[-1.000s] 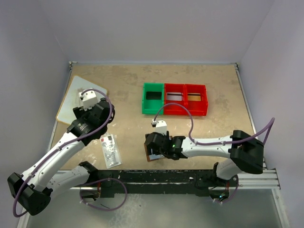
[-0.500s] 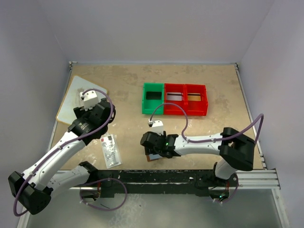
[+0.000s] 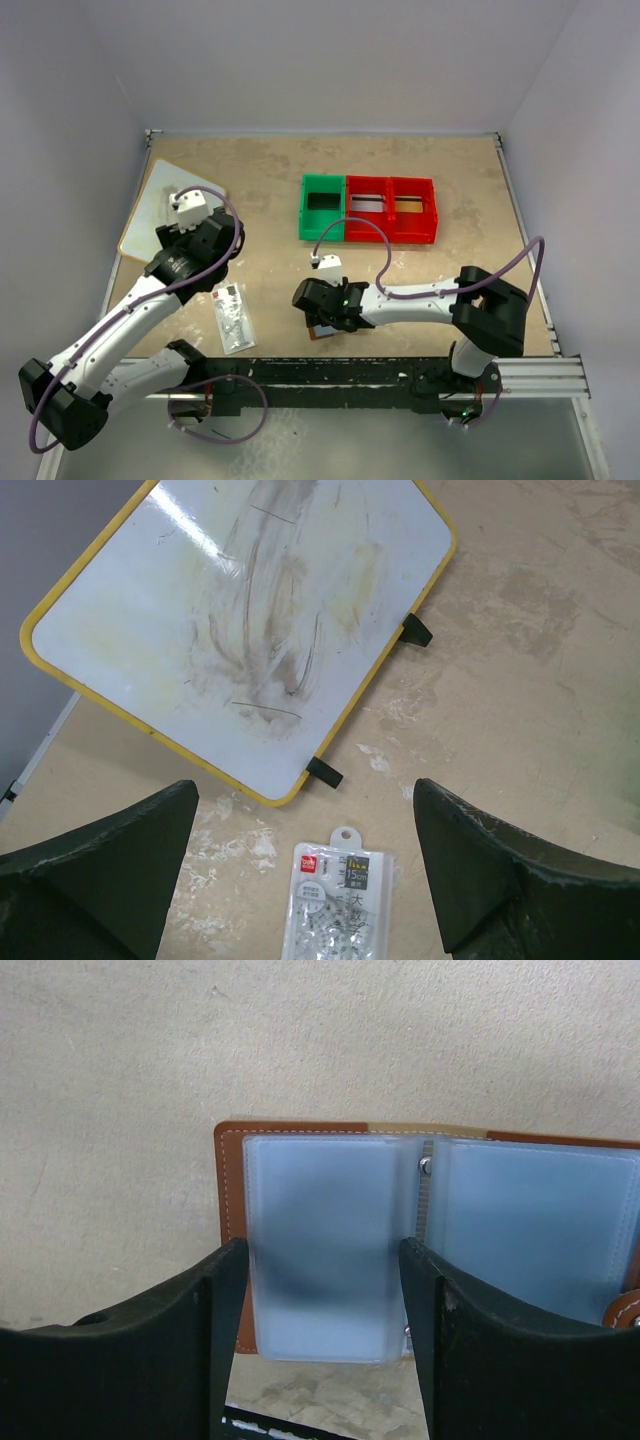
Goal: Take the credit cards out of the card holder
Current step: Adjust the card holder at the center of the board.
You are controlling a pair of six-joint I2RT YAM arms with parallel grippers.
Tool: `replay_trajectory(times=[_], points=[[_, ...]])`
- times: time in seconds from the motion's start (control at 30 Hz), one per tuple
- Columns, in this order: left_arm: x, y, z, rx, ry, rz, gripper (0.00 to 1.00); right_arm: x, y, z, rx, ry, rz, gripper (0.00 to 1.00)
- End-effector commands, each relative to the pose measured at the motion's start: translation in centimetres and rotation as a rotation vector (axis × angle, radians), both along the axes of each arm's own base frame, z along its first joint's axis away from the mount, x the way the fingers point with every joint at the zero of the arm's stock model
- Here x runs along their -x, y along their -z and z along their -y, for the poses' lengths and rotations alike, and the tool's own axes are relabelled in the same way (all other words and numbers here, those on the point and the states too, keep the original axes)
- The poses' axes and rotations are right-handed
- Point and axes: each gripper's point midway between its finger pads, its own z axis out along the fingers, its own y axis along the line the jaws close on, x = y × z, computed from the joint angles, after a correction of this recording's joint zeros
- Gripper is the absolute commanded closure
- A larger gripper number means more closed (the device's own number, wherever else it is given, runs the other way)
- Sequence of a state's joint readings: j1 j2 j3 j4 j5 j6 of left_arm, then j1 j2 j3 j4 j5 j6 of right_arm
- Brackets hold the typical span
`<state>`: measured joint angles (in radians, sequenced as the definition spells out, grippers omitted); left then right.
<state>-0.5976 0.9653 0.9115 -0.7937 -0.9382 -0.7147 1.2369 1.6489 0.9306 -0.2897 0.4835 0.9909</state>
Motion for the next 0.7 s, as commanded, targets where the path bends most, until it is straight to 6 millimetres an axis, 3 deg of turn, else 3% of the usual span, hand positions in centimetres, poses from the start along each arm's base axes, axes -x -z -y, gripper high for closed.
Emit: replay_trajectory(times=[0.0, 0.43, 0.67], points=[[-0.3, -0.5, 0.0, 0.002, -0.008, 0.018, 0.14, -0.5, -0.3, 0.3, 0.019, 0.043, 0.016, 0.35], [-0.4, -0.3, 0.1, -0.003, -0.004, 0.009, 0.14, -0.4, 0.2, -0.5, -0.035, 0.041, -0.005, 0.4], [-0.4, -0.2, 0.2, -0.002, 0.001, 0.003, 0.15, -0.5, -0.4, -1.3, -0.201, 0.004, -0.049, 0.41]])
